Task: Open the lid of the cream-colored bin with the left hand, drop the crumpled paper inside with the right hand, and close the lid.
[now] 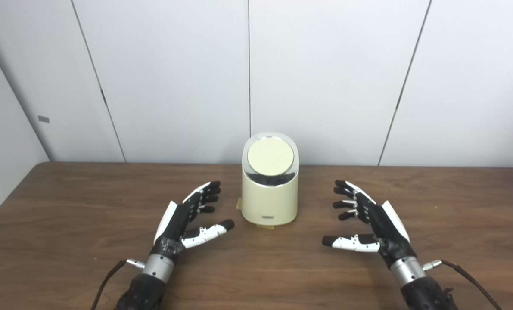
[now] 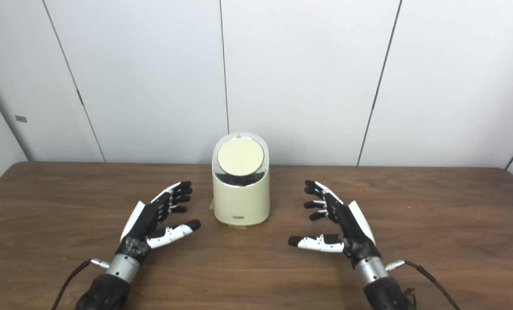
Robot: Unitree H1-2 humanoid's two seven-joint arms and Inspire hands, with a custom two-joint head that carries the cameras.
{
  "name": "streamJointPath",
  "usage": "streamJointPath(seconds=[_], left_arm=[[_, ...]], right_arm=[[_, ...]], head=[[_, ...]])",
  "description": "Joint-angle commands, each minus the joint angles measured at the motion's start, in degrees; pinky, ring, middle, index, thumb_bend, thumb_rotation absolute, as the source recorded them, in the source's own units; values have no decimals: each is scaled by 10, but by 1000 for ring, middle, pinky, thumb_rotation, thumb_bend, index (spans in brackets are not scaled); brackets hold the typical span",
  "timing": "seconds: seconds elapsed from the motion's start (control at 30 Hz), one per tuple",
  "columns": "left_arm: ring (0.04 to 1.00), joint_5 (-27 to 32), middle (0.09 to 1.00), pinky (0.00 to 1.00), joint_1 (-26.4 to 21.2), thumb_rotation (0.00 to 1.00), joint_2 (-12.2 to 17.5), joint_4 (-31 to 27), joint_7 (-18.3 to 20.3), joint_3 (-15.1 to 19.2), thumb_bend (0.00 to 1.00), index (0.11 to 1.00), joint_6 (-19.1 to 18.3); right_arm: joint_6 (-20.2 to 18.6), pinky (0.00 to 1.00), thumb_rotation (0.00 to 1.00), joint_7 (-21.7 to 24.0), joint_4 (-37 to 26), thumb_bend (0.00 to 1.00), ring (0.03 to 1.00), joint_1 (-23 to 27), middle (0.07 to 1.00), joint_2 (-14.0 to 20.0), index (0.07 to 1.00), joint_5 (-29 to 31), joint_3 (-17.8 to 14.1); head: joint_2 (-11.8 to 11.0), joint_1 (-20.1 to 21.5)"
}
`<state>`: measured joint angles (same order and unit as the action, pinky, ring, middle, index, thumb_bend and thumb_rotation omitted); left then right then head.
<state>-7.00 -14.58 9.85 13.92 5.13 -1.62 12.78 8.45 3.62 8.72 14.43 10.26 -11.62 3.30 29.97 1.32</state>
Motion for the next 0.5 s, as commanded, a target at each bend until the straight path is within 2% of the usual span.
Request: streamJointPath(seconds=[0.0, 0.47], left_arm=[[834, 3, 857, 770, -9, 359, 6, 6, -7, 4, 837, 905, 20], [838, 9, 852, 785, -8, 360, 10, 7, 2, 3, 841, 903, 22]], right_arm=[[8, 612, 223, -10, -19, 867, 737, 15, 845, 1, 871, 1, -6], [9, 603, 240, -12, -18, 887, 733, 15, 840, 0, 865, 2, -6]], head=[[1, 0], [0, 1]])
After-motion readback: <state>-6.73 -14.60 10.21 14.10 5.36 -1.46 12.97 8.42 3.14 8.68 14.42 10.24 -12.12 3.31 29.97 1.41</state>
